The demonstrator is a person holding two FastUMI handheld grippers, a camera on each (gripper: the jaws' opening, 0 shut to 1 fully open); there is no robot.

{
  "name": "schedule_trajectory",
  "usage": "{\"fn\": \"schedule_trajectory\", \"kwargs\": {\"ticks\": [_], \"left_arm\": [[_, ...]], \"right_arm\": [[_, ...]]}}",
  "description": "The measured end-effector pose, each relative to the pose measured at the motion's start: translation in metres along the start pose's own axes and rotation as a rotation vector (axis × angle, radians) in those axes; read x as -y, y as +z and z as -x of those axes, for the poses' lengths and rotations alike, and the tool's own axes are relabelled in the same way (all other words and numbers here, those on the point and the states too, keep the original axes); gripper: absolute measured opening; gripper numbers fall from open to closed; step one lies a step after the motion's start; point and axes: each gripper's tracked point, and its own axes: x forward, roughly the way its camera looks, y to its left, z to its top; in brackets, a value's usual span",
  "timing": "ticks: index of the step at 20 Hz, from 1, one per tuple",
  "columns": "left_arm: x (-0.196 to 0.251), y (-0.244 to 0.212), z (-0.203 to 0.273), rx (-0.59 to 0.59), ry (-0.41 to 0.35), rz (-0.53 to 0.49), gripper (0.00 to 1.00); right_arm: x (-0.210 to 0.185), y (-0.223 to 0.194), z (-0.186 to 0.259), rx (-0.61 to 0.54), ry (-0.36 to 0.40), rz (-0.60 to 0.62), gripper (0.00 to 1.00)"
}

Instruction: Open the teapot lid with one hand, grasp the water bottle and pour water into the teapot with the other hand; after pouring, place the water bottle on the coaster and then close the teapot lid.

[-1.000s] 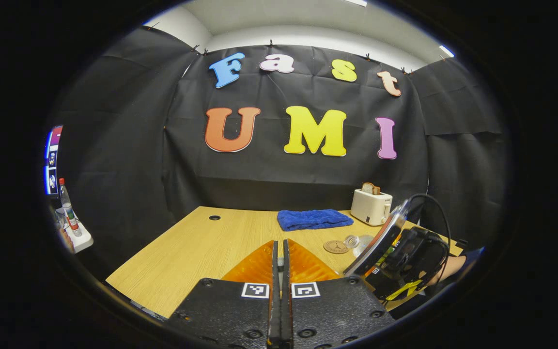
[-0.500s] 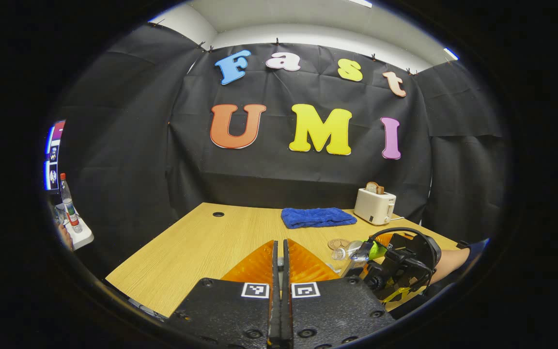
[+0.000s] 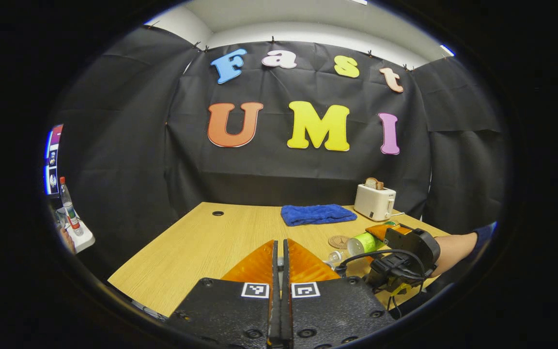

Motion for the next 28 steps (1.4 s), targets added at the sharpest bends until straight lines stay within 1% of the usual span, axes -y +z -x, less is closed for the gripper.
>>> {"fn": "schedule_trajectory", "kwargs": {"ticks": [3, 5, 6, 9, 10, 14, 20, 21, 23, 24, 28], "left_arm": [[0.0, -0.001, 0.0, -0.003, 0.0, 0.001, 0.02], [-0.002, -0.001, -0.001, -0.004, 0.003, 0.001, 0.02], [-0.003, -0.001, 0.0, -0.003, 0.006, 0.001, 0.02], [-0.007, -0.003, 0.0, -0.007, 0.012, 0.005, 0.03], [-0.007, -0.003, 0.0, -0.009, 0.012, 0.007, 0.02], [-0.009, -0.003, -0.001, -0.007, 0.019, 0.013, 0.03], [-0.006, -0.006, -0.001, -0.018, 0.013, 0.006, 0.03], [-0.006, -0.007, -0.001, -0.02, 0.011, 0.004, 0.03], [-0.005, -0.008, -0.002, -0.027, 0.011, -0.004, 0.03], [-0.005, -0.009, -0.001, -0.029, 0.012, -0.007, 0.02], [-0.004, -0.01, -0.003, -0.035, 0.009, -0.013, 0.03]], "right_arm": [[0.002, 0.005, -0.002, 0.028, -0.02, 0.071, 0.71], [0.008, 0.007, -0.003, 0.042, -0.053, 0.119, 0.72], [0.01, 0.009, -0.002, 0.048, -0.062, 0.132, 0.71], [0.014, 0.009, -0.007, 0.056, -0.089, 0.173, 0.72], [0.016, 0.01, -0.007, 0.058, -0.101, 0.189, 0.71], [0.025, 0.014, -0.009, 0.074, -0.139, 0.234, 0.71], [0.046, 0.021, -0.006, 0.085, -0.229, 0.327, 0.72], [0.048, 0.021, -0.007, 0.085, -0.242, 0.339, 0.7], [0.056, 0.024, -0.007, 0.09, -0.27, 0.366, 0.72], [0.059, 0.025, -0.005, 0.093, -0.285, 0.376, 0.71], [0.068, 0.032, -0.001, 0.107, -0.328, 0.404, 0.72]]}}
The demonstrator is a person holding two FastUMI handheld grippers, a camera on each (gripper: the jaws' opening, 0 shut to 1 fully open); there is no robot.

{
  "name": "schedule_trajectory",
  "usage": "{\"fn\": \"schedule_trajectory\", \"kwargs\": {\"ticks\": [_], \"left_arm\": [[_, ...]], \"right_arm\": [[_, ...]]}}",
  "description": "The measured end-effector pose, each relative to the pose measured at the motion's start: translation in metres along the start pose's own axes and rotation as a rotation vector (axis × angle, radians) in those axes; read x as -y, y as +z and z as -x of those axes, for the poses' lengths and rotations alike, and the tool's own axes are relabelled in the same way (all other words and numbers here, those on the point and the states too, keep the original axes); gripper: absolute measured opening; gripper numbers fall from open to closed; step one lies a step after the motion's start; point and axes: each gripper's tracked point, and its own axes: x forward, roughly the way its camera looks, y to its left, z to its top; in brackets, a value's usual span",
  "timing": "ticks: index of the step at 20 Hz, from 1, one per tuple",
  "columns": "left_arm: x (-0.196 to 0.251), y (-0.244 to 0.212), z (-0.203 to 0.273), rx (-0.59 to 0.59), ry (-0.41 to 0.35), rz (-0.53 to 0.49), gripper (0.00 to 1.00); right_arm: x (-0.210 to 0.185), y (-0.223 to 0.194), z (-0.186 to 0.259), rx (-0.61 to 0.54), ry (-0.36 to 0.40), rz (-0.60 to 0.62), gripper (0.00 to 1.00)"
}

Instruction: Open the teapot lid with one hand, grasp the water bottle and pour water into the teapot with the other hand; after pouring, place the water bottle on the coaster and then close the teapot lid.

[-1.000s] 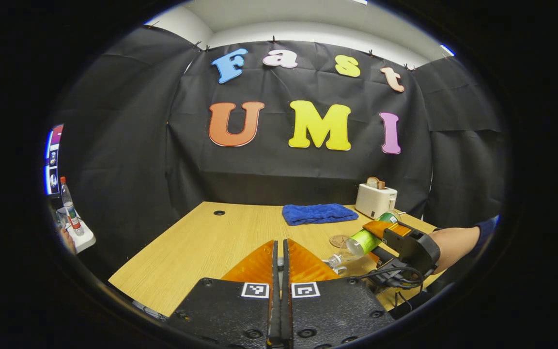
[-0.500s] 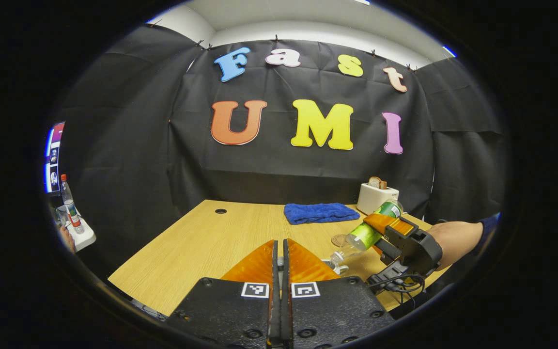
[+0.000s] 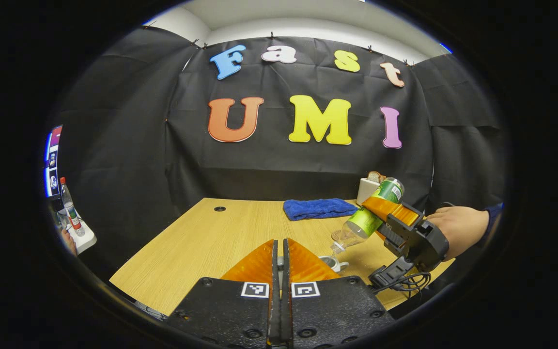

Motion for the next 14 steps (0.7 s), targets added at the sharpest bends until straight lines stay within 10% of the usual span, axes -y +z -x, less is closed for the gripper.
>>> {"fn": "schedule_trajectory", "kwargs": {"ticks": [14], "left_arm": [[-0.003, -0.005, -0.002, -0.019, 0.012, -0.004, 0.03]], "right_arm": [[0.013, 0.004, 0.001, 0.018, -0.079, 0.026, 0.69]]}}
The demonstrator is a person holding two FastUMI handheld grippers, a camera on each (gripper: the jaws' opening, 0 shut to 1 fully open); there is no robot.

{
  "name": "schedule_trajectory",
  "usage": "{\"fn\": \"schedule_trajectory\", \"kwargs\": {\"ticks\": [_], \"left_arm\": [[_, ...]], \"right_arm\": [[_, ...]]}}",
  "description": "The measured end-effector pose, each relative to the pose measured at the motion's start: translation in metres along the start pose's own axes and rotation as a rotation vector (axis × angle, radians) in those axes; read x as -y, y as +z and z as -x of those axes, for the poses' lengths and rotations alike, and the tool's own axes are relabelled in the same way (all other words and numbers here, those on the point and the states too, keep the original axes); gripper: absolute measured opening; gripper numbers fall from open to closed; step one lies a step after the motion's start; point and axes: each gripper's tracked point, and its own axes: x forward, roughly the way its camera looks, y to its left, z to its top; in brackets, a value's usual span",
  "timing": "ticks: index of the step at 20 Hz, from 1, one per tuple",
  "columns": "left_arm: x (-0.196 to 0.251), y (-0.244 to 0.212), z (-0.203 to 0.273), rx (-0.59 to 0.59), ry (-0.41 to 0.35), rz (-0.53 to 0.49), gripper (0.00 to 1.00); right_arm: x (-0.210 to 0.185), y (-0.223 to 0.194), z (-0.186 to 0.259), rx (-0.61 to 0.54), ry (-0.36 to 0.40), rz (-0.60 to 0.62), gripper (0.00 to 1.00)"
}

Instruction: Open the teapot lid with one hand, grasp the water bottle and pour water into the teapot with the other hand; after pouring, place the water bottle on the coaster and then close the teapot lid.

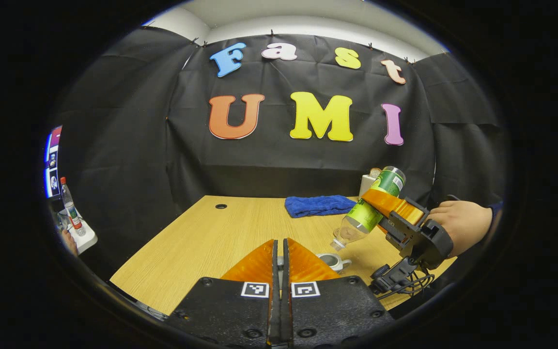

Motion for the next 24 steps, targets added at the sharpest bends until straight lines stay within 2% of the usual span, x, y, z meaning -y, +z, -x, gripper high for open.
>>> {"fn": "schedule_trajectory", "kwargs": {"ticks": [3, 5, 7, 9, 13, 14, 19, 21, 22, 23, 24], "left_arm": [[-0.001, -0.001, -0.003, 0.0, -0.001, -0.001, 0.03], [-0.008, -0.003, -0.004, -0.006, 0.014, 0.004, 0.03], [-0.01, -0.004, -0.005, -0.007, 0.02, 0.01, 0.02], [-0.008, -0.005, -0.006, -0.005, 0.015, 0.014, 0.03], [0.0, -0.004, -0.008, 0.001, -0.009, 0.004, 0.03], [0.002, -0.004, -0.01, 0.0, -0.014, 0.005, 0.03], [0.005, -0.008, -0.014, -0.011, -0.017, 0.001, 0.03], [0.005, -0.007, -0.015, -0.011, -0.012, 0.009, 0.03], [0.005, -0.008, -0.016, -0.012, -0.012, 0.01, 0.03], [0.007, -0.009, -0.016, -0.014, -0.015, 0.008, 0.03], [0.008, -0.008, -0.015, -0.015, -0.016, 0.005, 0.03]], "right_arm": [[-0.01, 0.0, 0.002, -0.01, 0.036, -0.09, 0.7], [-0.022, -0.001, 0.002, -0.018, 0.075, -0.189, 0.72], [-0.033, 0.001, 0.003, -0.021, 0.093, -0.302, 0.7], [-0.045, 0.002, 0.006, -0.038, 0.108, -0.429, 0.72], [-0.061, -0.004, 0.004, -0.073, 0.172, -0.786, 0.71], [-0.058, -0.009, 0.0, -0.082, 0.176, -0.866, 0.73], [-0.068, -0.036, -0.019, -0.125, 0.187, -1.116, 0.72], [-0.074, -0.042, -0.025, -0.131, 0.218, -1.242, 0.7], [-0.078, -0.041, -0.025, -0.129, 0.254, -1.306, 0.73], [-0.082, -0.046, -0.028, -0.145, 0.261, -1.361, 0.71], [-0.082, -0.053, -0.029, -0.156, 0.262, -1.429, 0.72]]}}
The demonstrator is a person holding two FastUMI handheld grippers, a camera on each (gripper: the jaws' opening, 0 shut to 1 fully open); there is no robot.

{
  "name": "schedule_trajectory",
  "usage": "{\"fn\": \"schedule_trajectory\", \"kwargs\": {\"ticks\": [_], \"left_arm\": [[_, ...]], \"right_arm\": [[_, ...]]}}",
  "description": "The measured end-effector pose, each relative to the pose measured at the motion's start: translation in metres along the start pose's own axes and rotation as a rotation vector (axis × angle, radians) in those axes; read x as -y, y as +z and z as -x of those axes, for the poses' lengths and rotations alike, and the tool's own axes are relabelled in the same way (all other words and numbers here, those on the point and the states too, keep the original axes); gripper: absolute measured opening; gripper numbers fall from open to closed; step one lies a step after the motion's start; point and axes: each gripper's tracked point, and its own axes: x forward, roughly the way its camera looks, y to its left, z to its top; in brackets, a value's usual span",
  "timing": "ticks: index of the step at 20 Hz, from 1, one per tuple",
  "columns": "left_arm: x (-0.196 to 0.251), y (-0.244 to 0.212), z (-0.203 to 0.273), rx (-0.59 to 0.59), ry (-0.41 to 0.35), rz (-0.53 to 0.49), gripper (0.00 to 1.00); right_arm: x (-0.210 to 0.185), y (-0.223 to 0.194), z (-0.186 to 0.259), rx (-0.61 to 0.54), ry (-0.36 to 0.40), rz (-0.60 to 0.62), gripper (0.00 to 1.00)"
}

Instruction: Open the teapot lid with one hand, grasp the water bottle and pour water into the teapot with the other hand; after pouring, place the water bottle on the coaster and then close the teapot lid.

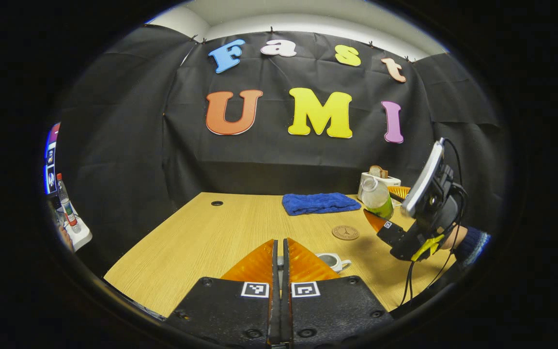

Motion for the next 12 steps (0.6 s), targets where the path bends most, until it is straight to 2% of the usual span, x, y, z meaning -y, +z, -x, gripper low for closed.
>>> {"fn": "schedule_trajectory", "kwargs": {"ticks": [5, 8, 12], "left_arm": [[0.006, 0.001, 0.0, 0.003, 0.0, -0.024, 0.03], [0.0, 0.002, 0.0, 0.004, 0.025, -0.046, 0.03], [0.001, 0.003, 0.0, 0.008, 0.03, -0.045, 0.03]], "right_arm": [[0.018, -0.022, -0.02, -0.098, 0.039, -0.424, 0.71], [0.021, -0.028, -0.027, -0.145, 0.053, -0.549, 0.71], [0.011, -0.039, -0.033, -0.204, 0.114, -0.691, 0.72]]}}
